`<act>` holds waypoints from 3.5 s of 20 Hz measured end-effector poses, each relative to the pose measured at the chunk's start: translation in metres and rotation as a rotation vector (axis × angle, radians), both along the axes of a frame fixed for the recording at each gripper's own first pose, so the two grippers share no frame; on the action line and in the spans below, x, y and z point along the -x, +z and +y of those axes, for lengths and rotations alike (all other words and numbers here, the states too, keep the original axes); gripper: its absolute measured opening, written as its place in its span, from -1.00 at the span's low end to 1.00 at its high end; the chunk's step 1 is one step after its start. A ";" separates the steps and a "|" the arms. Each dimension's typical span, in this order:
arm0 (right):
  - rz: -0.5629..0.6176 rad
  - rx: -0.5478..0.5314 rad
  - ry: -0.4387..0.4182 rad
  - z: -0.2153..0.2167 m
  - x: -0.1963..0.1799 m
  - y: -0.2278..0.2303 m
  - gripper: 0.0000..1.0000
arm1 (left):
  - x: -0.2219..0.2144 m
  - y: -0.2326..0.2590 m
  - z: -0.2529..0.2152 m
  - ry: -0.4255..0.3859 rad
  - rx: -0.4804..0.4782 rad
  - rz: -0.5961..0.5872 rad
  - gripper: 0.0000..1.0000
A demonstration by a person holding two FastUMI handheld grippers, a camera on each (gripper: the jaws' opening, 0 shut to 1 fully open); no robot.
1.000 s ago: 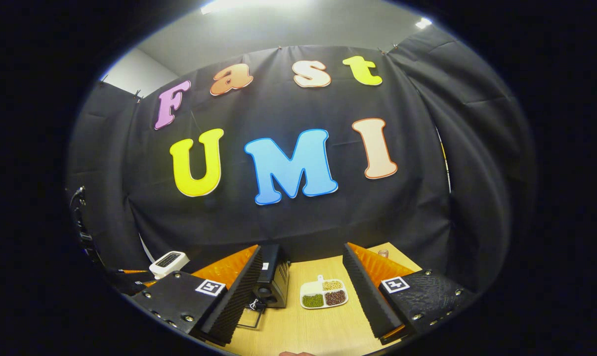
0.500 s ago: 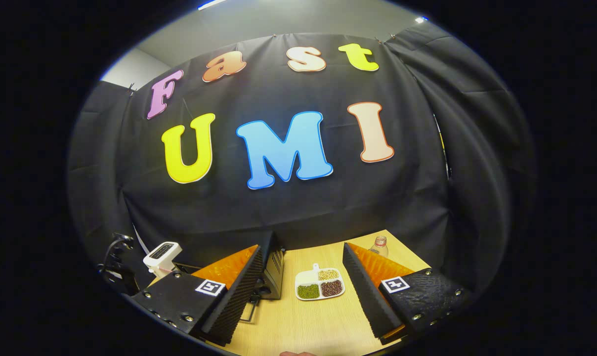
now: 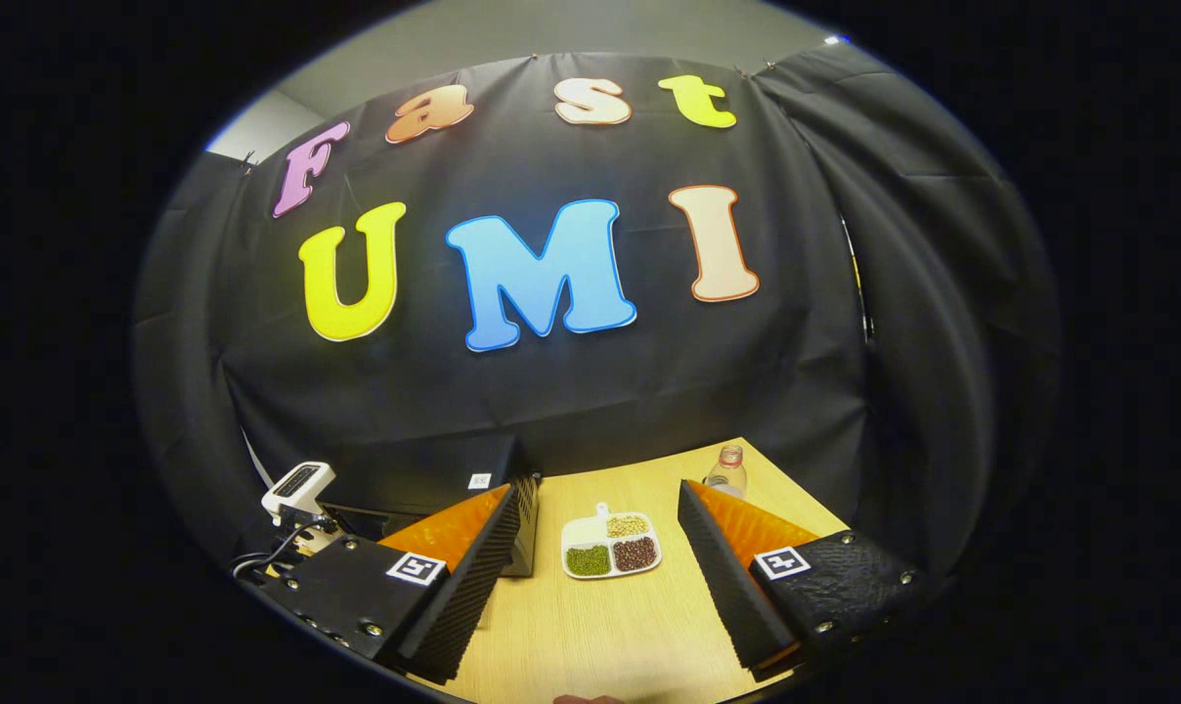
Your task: Open the electric oven with the left hand, put the food in, and close the electric oven.
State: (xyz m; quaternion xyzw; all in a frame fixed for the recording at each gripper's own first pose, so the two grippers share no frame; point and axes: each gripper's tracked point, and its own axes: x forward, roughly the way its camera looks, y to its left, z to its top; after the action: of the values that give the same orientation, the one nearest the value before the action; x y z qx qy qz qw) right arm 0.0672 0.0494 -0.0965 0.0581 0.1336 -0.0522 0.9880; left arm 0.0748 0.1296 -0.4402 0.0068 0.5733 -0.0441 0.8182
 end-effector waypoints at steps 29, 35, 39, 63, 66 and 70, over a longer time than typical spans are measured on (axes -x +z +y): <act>0.038 0.035 -0.022 0.000 -0.003 -0.013 0.98 | -0.026 -0.036 -0.007 -0.027 0.000 0.075 1.00; 0.030 0.030 -0.016 0.000 0.000 -0.011 0.98 | -0.025 -0.014 -0.007 -0.022 0.003 0.020 1.00; 0.040 0.013 -0.001 0.002 0.002 -0.012 0.98 | -0.027 -0.003 -0.008 -0.018 0.013 -0.011 0.94; -0.063 0.076 0.134 0.013 -0.005 0.036 0.98 | -0.069 0.227 -0.026 0.083 0.060 -0.701 0.98; -0.137 0.076 0.165 0.026 -0.005 0.072 0.98 | -0.047 0.323 -0.029 0.096 0.095 -0.935 1.00; -0.188 0.018 0.193 0.043 0.002 0.107 0.99 | -0.015 0.424 -0.029 0.073 0.033 -1.160 0.96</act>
State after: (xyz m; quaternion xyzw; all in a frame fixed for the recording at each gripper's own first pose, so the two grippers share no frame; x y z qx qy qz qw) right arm 0.0650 0.0924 0.0109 0.0406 0.0447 0.0478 0.9970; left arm 0.0900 0.1005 -0.0158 -0.0028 0.0304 -0.0137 0.9994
